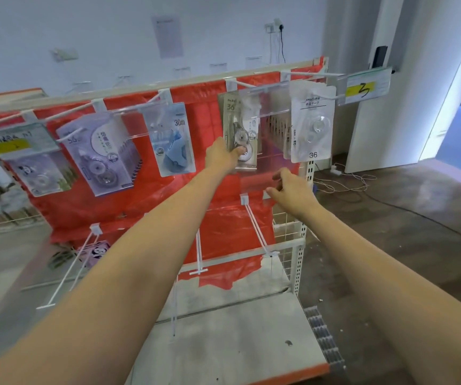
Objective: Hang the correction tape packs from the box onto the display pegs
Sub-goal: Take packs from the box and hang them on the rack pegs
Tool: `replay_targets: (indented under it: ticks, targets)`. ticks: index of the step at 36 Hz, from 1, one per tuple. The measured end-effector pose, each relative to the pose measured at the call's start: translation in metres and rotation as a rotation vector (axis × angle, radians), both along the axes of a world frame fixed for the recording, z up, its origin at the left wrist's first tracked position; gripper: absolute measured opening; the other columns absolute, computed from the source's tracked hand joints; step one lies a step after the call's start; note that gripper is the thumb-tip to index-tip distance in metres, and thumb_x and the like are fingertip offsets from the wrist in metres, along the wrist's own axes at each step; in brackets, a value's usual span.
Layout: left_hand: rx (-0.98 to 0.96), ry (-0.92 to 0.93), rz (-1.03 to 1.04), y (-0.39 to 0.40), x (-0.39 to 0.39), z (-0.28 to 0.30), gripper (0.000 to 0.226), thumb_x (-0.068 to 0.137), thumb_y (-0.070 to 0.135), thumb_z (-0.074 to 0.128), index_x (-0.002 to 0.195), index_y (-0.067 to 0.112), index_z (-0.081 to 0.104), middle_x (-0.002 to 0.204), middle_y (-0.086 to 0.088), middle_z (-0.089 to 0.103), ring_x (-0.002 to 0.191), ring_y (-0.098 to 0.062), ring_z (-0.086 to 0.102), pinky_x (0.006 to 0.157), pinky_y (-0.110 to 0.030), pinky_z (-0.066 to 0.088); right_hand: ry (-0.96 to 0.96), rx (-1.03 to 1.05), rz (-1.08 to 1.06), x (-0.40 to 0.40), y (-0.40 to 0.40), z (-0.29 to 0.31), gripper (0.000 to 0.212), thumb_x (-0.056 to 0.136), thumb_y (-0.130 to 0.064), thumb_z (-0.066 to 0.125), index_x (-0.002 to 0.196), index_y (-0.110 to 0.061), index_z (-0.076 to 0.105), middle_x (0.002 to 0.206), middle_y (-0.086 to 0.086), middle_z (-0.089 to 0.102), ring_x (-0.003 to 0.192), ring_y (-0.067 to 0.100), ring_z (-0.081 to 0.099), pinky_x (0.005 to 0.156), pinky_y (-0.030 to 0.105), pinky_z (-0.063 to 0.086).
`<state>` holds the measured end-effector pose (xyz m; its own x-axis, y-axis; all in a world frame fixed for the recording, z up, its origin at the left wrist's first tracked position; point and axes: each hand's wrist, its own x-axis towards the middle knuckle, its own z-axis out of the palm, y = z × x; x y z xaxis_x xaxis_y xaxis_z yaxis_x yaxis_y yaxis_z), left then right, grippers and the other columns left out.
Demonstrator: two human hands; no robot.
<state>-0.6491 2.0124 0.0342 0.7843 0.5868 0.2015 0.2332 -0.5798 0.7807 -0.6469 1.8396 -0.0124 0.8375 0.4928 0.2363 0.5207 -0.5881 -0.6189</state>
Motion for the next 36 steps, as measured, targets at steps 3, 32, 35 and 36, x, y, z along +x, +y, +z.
replay_targets:
  ticks: [3,32,35,36]
  targets:
    - [0.088,0.069,0.025,0.012,0.012,0.006,0.043,0.091,0.034,0.062,0.121,0.004,0.053,0.118,-0.020,0.060,0.100,-0.039,0.062,0.084,-0.043,0.055,-0.045,-0.095,0.021,0.000,0.001,-0.008,0.037,0.096,-0.021,0.054,0.127,-0.004,0.046,0.119,0.014,0.057,0.107,0.029,0.055,0.091,0.040,0.044]
    - [0.828,0.410,-0.687,0.047,-0.130,-0.096,0.038,0.094,0.029,0.053,0.124,0.007,0.046,0.126,-0.016,0.056,0.115,-0.035,0.054,0.089,-0.043,0.045,0.064,-0.434,-0.230,-0.121,0.064,-0.061,0.049,0.095,-0.016,0.049,0.139,-0.005,0.032,0.134,0.017,0.048,0.119,0.038,0.052,0.093,0.046,0.046]
    - [0.778,0.384,-0.770,0.055,-0.161,-0.117,0.035,0.095,0.032,0.050,0.120,0.007,0.048,0.124,-0.015,0.057,0.113,-0.035,0.055,0.086,-0.043,0.046,0.103,-0.483,-0.236,-0.157,0.078,-0.086,0.044,0.094,-0.018,0.051,0.134,-0.005,0.037,0.139,0.016,0.044,0.121,0.037,0.050,0.094,0.048,0.045]
    - [0.766,0.387,-0.798,0.058,-0.170,-0.127,0.033,0.096,0.032,0.048,0.118,0.008,0.049,0.123,-0.014,0.057,0.112,-0.035,0.055,0.084,-0.042,0.046,0.130,-0.492,-0.245,-0.170,0.081,-0.094,0.043,0.094,-0.019,0.051,0.133,-0.006,0.038,0.139,0.015,0.043,0.122,0.037,0.049,0.095,0.048,0.044]
